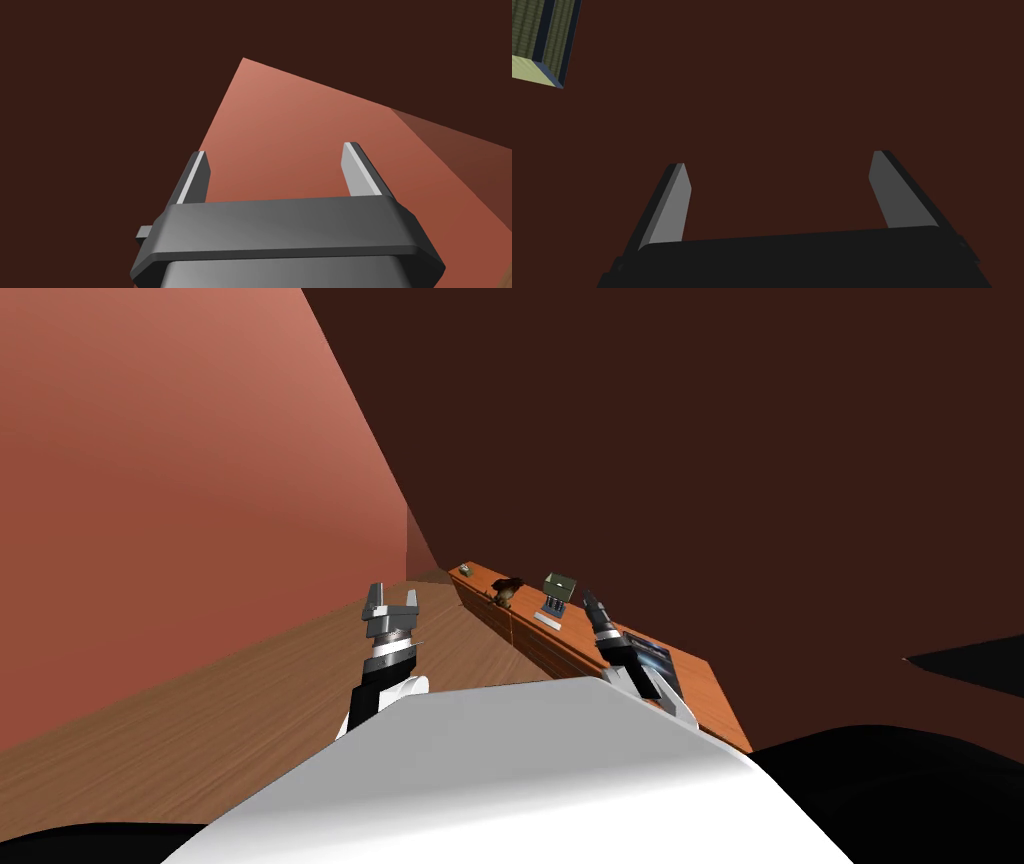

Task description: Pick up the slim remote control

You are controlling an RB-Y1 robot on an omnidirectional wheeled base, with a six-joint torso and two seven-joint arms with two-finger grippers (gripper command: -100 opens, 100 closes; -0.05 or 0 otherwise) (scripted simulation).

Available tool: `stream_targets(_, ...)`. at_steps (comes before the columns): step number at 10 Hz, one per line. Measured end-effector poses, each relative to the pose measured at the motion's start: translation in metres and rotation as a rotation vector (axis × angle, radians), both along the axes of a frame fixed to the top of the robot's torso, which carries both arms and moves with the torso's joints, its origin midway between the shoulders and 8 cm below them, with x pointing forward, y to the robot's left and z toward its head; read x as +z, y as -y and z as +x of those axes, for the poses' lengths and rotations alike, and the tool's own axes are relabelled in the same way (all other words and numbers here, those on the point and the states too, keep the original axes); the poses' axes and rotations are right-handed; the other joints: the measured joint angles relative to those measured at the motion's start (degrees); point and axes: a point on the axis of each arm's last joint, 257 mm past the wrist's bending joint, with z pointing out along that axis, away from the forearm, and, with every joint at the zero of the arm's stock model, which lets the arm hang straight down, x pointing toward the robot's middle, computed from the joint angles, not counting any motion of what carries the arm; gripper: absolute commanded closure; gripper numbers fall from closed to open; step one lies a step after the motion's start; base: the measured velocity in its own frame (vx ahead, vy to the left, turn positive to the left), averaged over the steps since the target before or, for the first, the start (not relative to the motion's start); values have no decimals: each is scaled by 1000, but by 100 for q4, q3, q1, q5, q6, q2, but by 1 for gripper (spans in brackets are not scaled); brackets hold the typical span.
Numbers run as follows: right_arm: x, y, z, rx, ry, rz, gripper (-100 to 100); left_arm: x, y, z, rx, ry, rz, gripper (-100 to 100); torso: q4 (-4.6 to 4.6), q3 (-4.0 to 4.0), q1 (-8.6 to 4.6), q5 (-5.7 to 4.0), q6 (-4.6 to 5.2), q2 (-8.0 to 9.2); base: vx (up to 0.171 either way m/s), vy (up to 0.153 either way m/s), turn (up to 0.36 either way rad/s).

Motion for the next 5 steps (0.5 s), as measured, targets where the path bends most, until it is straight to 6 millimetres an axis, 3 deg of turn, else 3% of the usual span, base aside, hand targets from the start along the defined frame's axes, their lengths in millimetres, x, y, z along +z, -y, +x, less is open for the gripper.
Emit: stream_targets(5, -57, 17, -7, -8, -128, -163, -100, 0, 0, 0, 0, 0, 0, 0, -2, -4, 0, 0, 4, -7, -1, 33, 160)
